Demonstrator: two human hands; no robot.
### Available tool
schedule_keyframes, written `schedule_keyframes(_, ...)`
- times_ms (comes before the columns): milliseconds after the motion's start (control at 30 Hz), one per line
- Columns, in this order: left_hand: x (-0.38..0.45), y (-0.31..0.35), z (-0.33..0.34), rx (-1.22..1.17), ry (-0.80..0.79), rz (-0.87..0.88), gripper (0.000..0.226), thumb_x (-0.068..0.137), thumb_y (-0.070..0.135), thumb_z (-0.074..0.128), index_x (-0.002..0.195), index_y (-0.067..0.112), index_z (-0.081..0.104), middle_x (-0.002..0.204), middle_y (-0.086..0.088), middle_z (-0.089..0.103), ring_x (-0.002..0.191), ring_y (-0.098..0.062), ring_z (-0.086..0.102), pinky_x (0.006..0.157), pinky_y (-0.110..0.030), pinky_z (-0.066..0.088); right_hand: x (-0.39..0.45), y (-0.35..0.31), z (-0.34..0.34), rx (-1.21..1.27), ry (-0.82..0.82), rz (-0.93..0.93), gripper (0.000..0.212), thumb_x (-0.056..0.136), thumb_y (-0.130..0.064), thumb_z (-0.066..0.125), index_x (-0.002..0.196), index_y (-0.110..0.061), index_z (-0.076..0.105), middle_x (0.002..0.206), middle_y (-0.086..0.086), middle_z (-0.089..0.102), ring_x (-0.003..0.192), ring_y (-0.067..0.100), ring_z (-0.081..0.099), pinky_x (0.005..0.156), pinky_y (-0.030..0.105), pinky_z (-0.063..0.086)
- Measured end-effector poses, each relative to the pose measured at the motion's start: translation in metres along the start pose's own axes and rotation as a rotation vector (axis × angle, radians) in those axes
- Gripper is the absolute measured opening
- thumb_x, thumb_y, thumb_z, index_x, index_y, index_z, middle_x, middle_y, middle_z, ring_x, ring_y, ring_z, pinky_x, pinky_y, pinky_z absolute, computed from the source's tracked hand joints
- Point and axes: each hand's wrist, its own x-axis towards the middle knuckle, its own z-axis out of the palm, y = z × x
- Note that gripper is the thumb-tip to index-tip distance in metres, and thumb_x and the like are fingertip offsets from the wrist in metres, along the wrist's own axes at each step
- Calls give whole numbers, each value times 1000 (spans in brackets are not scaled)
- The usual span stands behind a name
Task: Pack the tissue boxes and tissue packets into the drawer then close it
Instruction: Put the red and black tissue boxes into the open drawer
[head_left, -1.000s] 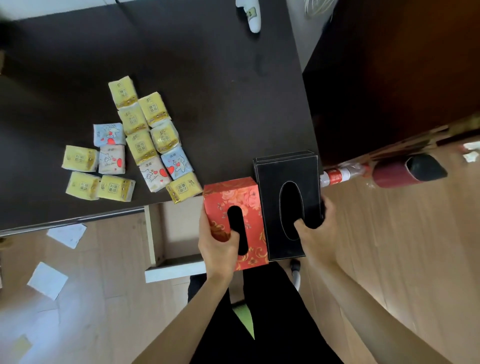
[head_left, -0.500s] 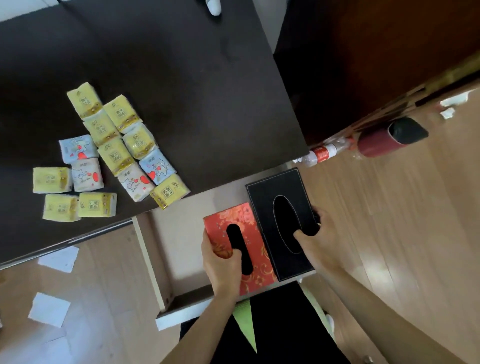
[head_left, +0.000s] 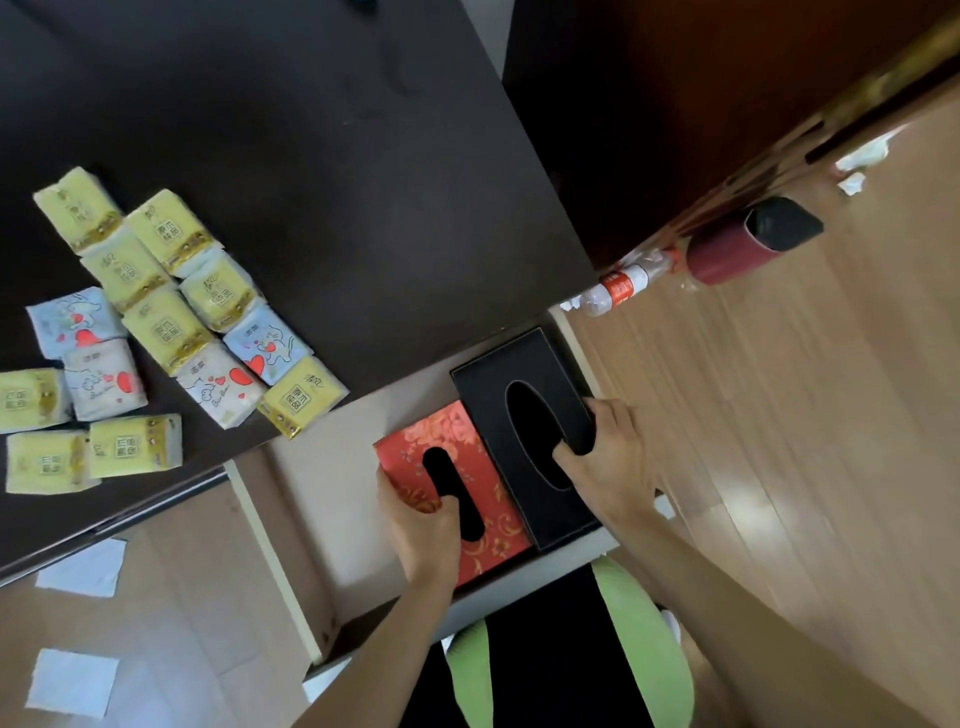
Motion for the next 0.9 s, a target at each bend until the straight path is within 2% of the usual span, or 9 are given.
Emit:
schedule_keyframes(200, 1, 4, -3, 21, -22, 19, 91, 82, 14, 77, 154, 27, 23, 148, 0, 45, 136, -15, 43, 114, -44, 38, 6, 14, 4, -232, 37, -122, 66, 75, -34, 89, 131, -11, 62, 121, 12, 58, 113, 35, 53, 92, 48, 51)
schedule_keyframes(300, 13, 16, -15, 80, -55, 142, 93, 83, 19, 78, 154, 31, 19, 151, 5, 36, 117, 15, 42, 101, -10, 40, 15, 15, 5, -197, 72, -255, 69, 72, -31, 91, 131, -17, 58, 129, 7, 53, 113, 29, 47, 92, 45, 52)
schedule_keyframes(333, 18, 21, -18, 137, -71, 201, 93, 83, 19, 78, 154, 32, 19, 153, 6, 32, 118, 15, 38, 99, -7, 34, 22, 13, 5, -191, 65, -326, 71, 73, -31, 90, 134, -18, 55, 134, 5, 51, 115, 28, 47, 94, 46, 52)
schedule_keyframes(433, 39, 38, -26, 399, -136, 401, 76, 84, 21, 76, 149, 24, 36, 155, 3, 34, 139, -10, 32, 109, -24, 28, 52, 1, 4, -208, 18, -485, 82, 75, -32, 86, 144, -17, 46, 151, 4, 42, 125, 30, 47, 98, 46, 52)
schedule_keyframes(500, 48, 48, -23, 512, -187, 477, 53, 85, 23, 73, 135, 20, 55, 136, -1, 55, 127, -21, 49, 102, -34, 44, 73, -8, 4, -248, -16, -541, 91, 72, -31, 89, 148, -14, 42, 154, 5, 40, 132, 29, 43, 101, 45, 53)
schedule_keyframes(567, 50, 54, -19, 552, -194, 477, 38, 85, 24, 71, 123, 21, 65, 119, 0, 65, 110, -21, 58, 87, -37, 52, 87, -15, 4, -319, -63, -605, 94, 71, -30, 89, 150, -11, 42, 154, 7, 42, 140, 28, 38, 106, 46, 50)
schedule_keyframes(667, 51, 53, -16, 575, -149, 478, 31, 86, 25, 69, 116, 23, 68, 113, 3, 69, 102, -19, 61, 77, -33, 49, 97, -17, 4, -340, -124, -692, 92, 70, -22, 85, 151, -9, 43, 153, 9, 47, 144, 29, 36, 111, 49, 46)
schedule_keyframes(800, 42, 49, -8, 575, -135, 472, 31, 86, 28, 72, 116, 23, 68, 110, 6, 70, 101, -17, 62, 76, -29, 46, 101, -11, 0, -344, -149, -746, 93, 68, -16, 83, 151, -11, 41, 151, 7, 49, 143, 27, 36, 115, 45, 43)
schedule_keyframes(900, 36, 47, 0, 586, -124, 460, 36, 88, 31, 71, 122, 23, 66, 118, 5, 69, 111, -18, 60, 85, -35, 51, 99, -10, -3, -342, -148, -746, 92, 68, -14, 83, 151, -11, 42, 151, 7, 50, 144, 26, 36, 115, 42, 42)
